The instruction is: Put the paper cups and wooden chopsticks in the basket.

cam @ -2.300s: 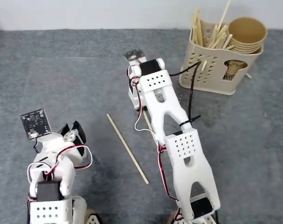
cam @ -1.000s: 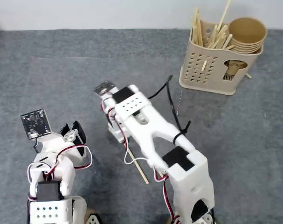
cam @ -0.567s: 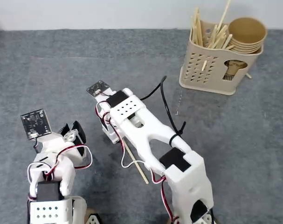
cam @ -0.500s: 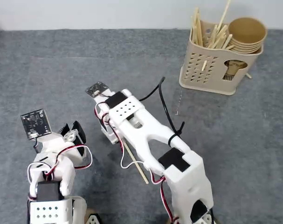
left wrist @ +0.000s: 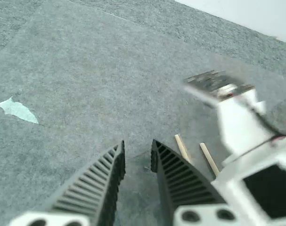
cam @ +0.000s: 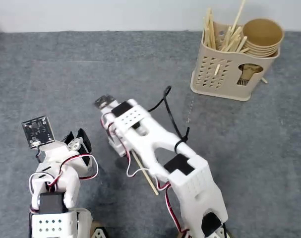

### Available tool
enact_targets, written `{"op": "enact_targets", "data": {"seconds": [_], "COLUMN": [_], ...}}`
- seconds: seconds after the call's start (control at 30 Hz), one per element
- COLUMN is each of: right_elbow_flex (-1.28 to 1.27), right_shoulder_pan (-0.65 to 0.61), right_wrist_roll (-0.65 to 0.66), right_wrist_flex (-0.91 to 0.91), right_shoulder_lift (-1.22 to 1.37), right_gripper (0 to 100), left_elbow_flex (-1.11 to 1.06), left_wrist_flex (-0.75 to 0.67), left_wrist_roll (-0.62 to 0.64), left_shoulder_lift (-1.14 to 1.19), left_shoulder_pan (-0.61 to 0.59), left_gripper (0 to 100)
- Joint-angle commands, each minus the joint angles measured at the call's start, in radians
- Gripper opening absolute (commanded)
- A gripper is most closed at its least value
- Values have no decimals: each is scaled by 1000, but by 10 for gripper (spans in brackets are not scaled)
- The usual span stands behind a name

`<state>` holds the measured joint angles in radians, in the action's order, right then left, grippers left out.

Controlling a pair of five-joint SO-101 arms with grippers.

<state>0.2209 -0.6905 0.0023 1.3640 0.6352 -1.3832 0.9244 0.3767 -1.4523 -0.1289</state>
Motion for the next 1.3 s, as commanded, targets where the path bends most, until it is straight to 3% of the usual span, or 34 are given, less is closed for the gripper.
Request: {"op": "enact_targets", "data": {"seconds": [0.0,0.3,0.87,1.1,1.27], "right_elbow_flex": [6,6,6,164,321], "right_shoulder_pan": [70,113,145,282,429], "right_wrist_roll": [-3,35,92,198,204], "right_wrist_flex": [-7,82,193,160,-5], "right_shoulder_lift": [18,-25,-492,-697,-748], "right_gripper": [9,8,8,8,8], "left_elbow_flex": [8,8,8,8,8], "left_wrist_flex": [-23,-23,-23,-23,-23], "left_wrist_roll": [-9,-9,-9,-9,-9], "left_shoulder_lift": [6,6,6,6,6], "left_shoulder_pan": [-9,-9,-9,-9,-9], "left_gripper": [91,91,91,91,91]}}
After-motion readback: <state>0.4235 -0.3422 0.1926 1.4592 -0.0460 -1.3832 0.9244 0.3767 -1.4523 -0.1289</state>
